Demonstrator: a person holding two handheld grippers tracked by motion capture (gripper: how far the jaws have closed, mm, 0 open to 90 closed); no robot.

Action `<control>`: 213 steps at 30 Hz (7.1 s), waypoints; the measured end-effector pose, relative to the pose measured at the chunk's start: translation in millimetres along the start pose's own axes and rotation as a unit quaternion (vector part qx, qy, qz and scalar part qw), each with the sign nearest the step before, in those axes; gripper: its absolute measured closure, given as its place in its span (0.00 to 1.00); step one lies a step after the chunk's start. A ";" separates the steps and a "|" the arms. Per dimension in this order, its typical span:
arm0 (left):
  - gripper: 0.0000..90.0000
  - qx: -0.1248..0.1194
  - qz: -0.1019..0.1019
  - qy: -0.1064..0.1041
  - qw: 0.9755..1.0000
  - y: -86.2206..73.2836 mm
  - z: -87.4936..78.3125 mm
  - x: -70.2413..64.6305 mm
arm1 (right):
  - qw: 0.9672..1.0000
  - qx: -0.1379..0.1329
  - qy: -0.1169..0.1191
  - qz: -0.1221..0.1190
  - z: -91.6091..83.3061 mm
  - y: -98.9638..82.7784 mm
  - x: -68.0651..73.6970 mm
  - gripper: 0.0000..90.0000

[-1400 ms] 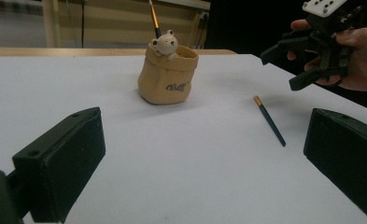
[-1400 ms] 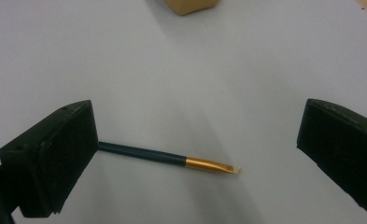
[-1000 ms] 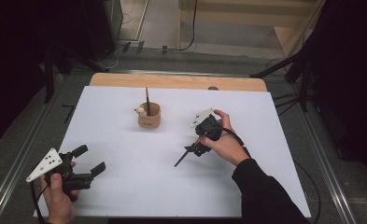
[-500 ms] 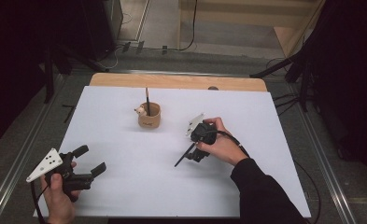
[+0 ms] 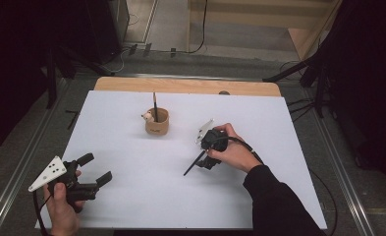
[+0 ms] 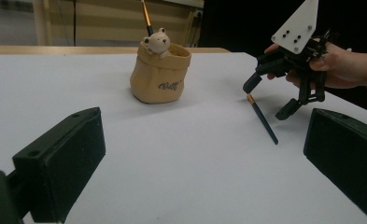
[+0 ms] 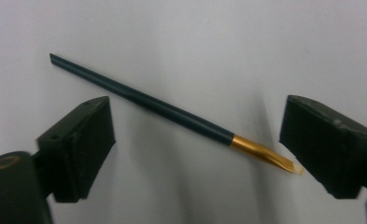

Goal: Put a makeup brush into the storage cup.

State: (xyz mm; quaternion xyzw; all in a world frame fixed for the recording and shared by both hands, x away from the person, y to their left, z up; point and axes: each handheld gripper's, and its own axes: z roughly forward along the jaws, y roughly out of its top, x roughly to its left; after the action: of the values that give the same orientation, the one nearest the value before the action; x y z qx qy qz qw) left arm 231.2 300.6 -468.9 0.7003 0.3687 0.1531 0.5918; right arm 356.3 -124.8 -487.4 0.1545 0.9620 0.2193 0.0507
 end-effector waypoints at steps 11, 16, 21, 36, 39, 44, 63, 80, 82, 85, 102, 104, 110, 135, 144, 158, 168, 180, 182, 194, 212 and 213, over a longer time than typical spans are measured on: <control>0.00 0.002 0.000 -0.001 1.000 -0.2 0.6 0.1 | 1.000 0.016 -0.005 0.003 3.7 -2.5 -1.5 0.17; 0.00 0.003 0.001 -0.002 1.000 -0.1 0.5 -0.2 | 1.000 0.020 -0.005 -0.001 4.6 -3.1 -1.2 0.25; 0.00 0.003 0.001 -0.002 1.000 -0.3 0.6 -0.3 | 1.000 0.018 0.005 0.011 3.8 -4.8 -0.1 0.30; 0.00 0.004 0.002 -0.004 1.000 -0.4 0.9 -0.5 | 0.999 0.017 -0.005 0.042 -4.3 -12.7 -6.7 0.67; 0.00 0.004 0.002 -0.003 1.000 -0.3 1.1 -0.9 | 0.999 0.022 -0.004 0.040 -6.0 -13.8 -6.7 0.74; 0.00 0.004 0.003 -0.004 1.000 -0.3 1.7 -1.6 | 0.999 0.029 -0.002 0.042 -6.8 -13.3 -5.6 0.86; 0.00 0.012 0.001 -0.016 1.000 -0.2 13.2 -5.7 | 0.996 0.007 -0.012 0.089 -7.4 -19.4 1.6 0.95; 0.00 0.025 0.016 -0.060 0.998 17.6 65.9 -22.9 | 0.986 -0.108 -0.058 0.111 -36.6 -32.8 26.9 0.95; 0.00 0.027 0.014 -0.070 0.997 21.1 72.7 -24.8 | 0.985 -0.116 -0.058 0.114 -38.9 -35.8 28.7 0.95; 0.00 0.032 0.008 -0.081 0.996 23.3 82.8 -26.1 | 0.983 -0.128 -0.060 0.119 -41.8 -40.4 32.0 0.95; 0.00 0.076 0.023 -0.120 0.990 30.4 123.2 -43.5 | 0.975 -0.176 -0.062 0.123 -48.8 -59.7 53.8 0.95; 0.00 0.080 0.023 -0.129 0.988 30.6 127.1 -46.8 | 0.973 -0.184 -0.062 0.125 -49.7 -60.9 55.5 0.95; 0.00 0.101 0.030 -0.155 0.982 32.0 138.9 -55.9 | 0.971 -0.202 -0.056 0.117 -49.5 -63.6 63.1 0.95; 0.24 0.141 0.043 -0.195 0.970 28.1 154.7 -71.9 | 0.975 -0.213 -0.029 0.058 -43.6 -47.4 83.0 0.95; 0.54 0.171 0.036 -0.195 0.965 28.2 160.8 -74.8 | 0.977 -0.211 -0.023 0.035 -43.1 -44.3 86.4 0.95; 0.79 0.207 0.001 -0.257 0.944 31.5 164.2 -66.9 | 0.979 -0.202 -0.016 0.012 -39.7 -39.9 90.5 0.95; 0.81 0.211 -0.005 -0.264 0.941 31.6 164.8 -66.7 | 0.979 -0.201 -0.018 0.009 -38.0 -39.2 90.6 0.95; 0.95 0.199 -0.006 -0.289 0.936 32.5 163.2 -66.4 | 0.980 -0.197 -0.014 -0.001 -36.0 -38.6 91.0 0.95; 0.95 0.198 0.001 -0.287 0.937 32.8 162.6 -66.9 | 0.979 -0.201 -0.012 0.011 -36.2 -39.2 90.9 1.00; 0.95 0.152 0.021 -0.245 0.957 38.2 154.5 -67.8 | 0.956 -0.273 -0.051 0.092 -40.8 -45.0 84.4 0.68; 0.95 0.053 0.035 -0.153 0.986 41.2 138.3 -66.5 | 0.917 -0.329 -0.122 0.192 -29.6 -47.8 93.4 0.62; 0.95 0.047 0.034 -0.152 0.987 40.9 138.2 -67.0 | 0.916 -0.330 -0.123 0.194 -28.9 -46.6 94.3 0.62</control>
State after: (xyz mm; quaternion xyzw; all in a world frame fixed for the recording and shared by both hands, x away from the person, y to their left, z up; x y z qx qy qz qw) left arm 289.2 153.8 -450.4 0.7545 0.2578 0.0475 0.6017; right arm 249.4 -146.3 -484.6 0.3383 0.7722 0.5094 0.1728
